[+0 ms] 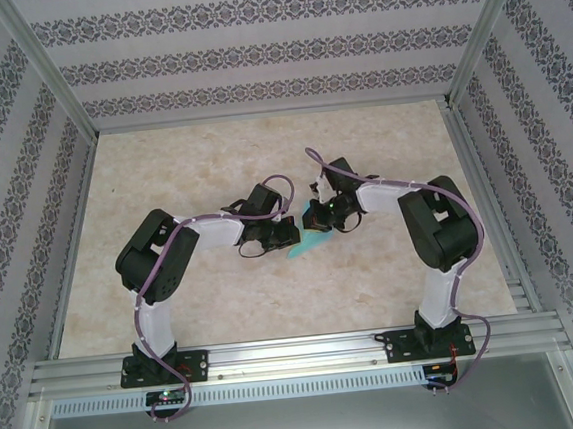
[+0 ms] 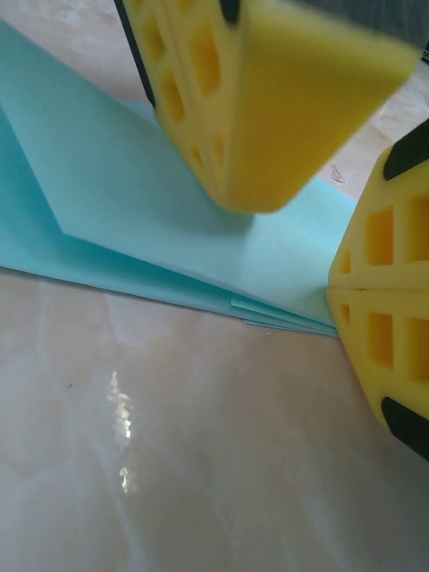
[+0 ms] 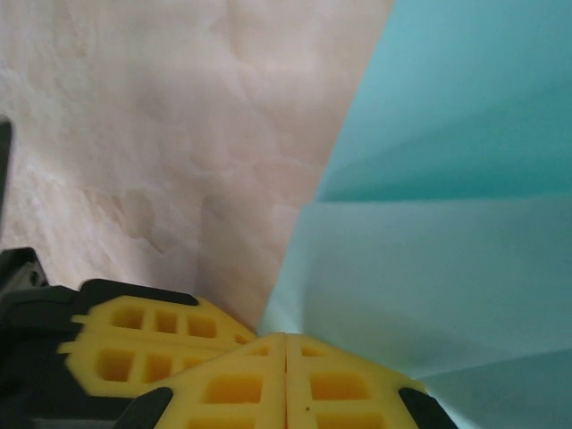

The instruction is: Fold a paper plane with a square sheet of paper (pick it up from the middle)

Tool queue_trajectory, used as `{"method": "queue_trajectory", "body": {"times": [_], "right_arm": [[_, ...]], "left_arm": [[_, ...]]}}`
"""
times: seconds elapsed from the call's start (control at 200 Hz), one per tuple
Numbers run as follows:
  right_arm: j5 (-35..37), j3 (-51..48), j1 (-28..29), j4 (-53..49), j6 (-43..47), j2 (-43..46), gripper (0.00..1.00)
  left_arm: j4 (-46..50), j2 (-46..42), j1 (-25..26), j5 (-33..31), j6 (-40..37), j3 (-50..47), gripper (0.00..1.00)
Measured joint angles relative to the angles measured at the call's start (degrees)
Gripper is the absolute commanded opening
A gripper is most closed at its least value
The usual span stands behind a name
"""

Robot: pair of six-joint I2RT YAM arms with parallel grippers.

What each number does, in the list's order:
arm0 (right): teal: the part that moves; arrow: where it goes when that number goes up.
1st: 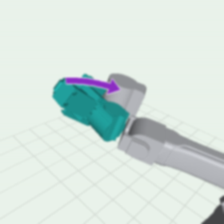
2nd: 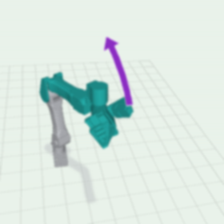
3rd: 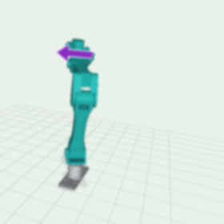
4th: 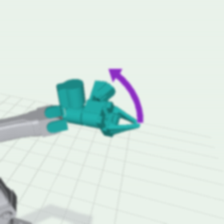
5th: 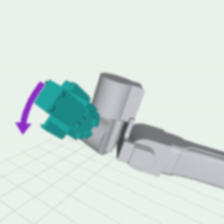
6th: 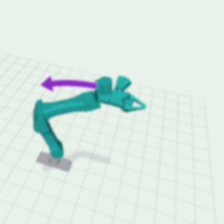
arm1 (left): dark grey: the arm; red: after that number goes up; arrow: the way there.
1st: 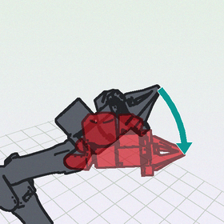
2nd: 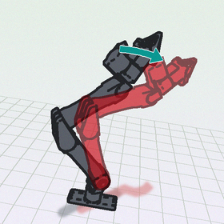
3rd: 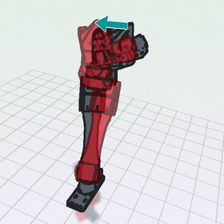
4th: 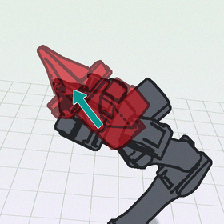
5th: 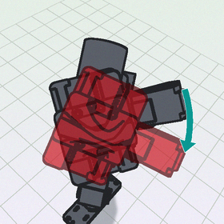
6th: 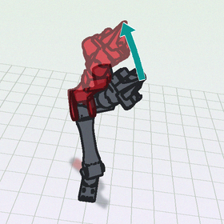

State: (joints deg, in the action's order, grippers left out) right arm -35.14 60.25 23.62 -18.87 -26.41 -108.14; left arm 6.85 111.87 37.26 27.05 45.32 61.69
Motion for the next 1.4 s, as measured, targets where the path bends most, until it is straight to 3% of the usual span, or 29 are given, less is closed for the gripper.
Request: {"method": "queue_trajectory", "body": {"times": [0.305,0.869,1.399], "right_arm": [[-3.6,-4.4,-1.4,7.0,1.9,-0.7,0.06],[-6.1,-2.9,-7.6,8.6,1.0,-3.0,0.07],[2.2,4.3,-14.1,6.9,0.4,-5.9,0.08]], "left_arm": [[0.5,0.0,0.0,-0.2,0.0,0.2,0.00],[0.8,0.0,0.0,-0.7,0.0,0.4,0.00],[0.8,0.0,0.0,-0.8,-1.1,0.4,0.00]]}}
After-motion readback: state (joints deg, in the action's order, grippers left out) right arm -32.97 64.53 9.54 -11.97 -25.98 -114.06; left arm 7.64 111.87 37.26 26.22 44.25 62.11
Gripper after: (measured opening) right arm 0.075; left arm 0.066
